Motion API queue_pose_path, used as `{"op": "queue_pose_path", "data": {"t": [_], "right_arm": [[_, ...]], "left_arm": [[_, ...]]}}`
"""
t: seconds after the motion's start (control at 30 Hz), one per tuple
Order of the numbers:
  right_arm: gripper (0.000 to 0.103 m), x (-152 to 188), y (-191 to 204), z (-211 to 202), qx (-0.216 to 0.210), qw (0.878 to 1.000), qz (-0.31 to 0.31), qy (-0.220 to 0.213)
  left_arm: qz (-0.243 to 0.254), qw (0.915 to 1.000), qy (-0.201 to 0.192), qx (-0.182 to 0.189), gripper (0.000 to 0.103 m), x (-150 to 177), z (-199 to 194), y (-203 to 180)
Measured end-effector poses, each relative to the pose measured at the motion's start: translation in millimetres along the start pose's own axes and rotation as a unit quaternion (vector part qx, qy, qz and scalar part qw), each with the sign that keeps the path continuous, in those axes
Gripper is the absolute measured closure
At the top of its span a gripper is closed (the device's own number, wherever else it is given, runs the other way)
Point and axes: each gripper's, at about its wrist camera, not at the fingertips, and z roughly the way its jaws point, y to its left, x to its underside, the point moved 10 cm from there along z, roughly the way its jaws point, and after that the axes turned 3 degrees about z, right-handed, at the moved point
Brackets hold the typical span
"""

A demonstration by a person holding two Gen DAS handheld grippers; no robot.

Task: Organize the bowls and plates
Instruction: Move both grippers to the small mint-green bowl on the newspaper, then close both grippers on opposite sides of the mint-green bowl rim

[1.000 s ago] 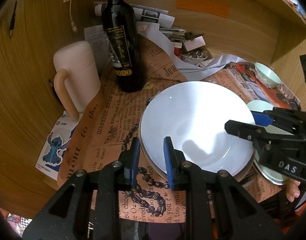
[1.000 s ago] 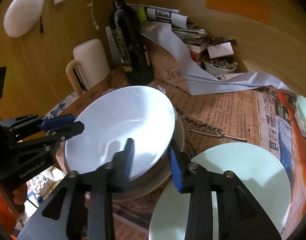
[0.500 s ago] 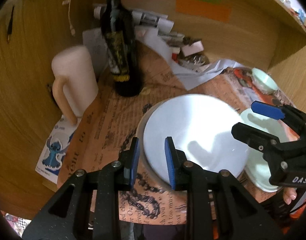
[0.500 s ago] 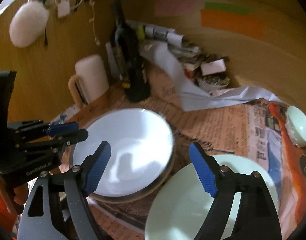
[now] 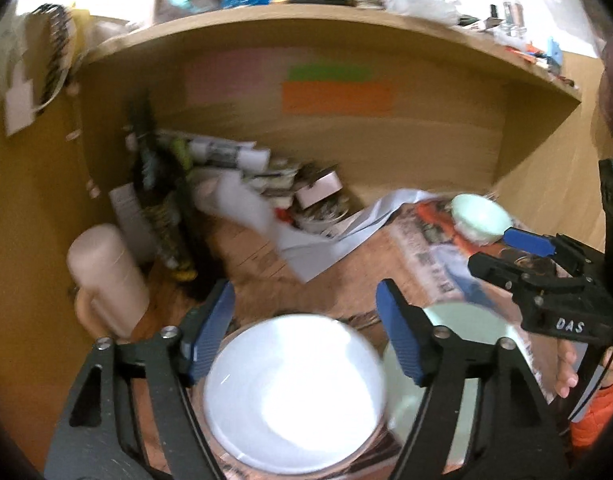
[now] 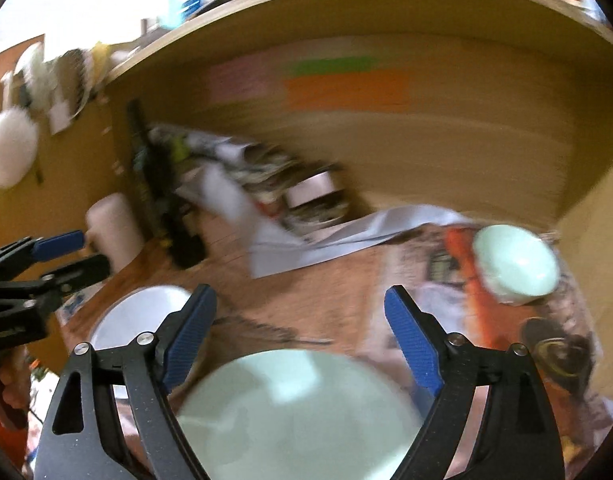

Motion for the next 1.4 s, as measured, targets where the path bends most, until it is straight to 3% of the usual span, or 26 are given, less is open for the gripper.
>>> {"op": "queue_pose_path", "data": {"t": [0.1,0.4,0.7,0.9,1.0,1.23,1.4], "right_arm": [[0.018,-8.9,-36.4,-4.8,0.025,0.999,0.02,-0.008],[0.018,-21.3,-135.2,-4.0,0.112,0.991,0.071,-0.017],[0.018,-1.9,-219.7,34.3,0.171,0.975,0.135,0.029],[0.019,17.1,-249.7,61.2,0.188,0.964,0.176,0.071],[0.03,26.0,-257.4,69.4,0.189,0.959,0.189,0.088],[0.053,43.0,-271.6,83.1,0.171,0.952,0.228,0.116],[0.06,44.8,-267.5,76.3,0.16,0.955,0.223,0.111]], "left_arm": [[0.008,0.9998,0.0,0.021,0.023,-16.7,14.7,-19.1],[0.04,0.9971,0.032,0.056,0.023,-49.8,69.0,-73.7],[0.077,0.9887,0.085,0.097,0.023,-67.7,123.3,-129.7],[0.103,0.9797,0.131,0.111,0.023,-65.2,168.1,-156.4],[0.105,0.9745,0.158,0.12,0.023,-62.2,187.5,-164.6],[0.123,0.9703,0.174,0.114,0.023,-58.6,217.0,-185.1],[0.133,0.9667,0.186,0.115,0.023,-51.8,231.3,-197.4]]}}
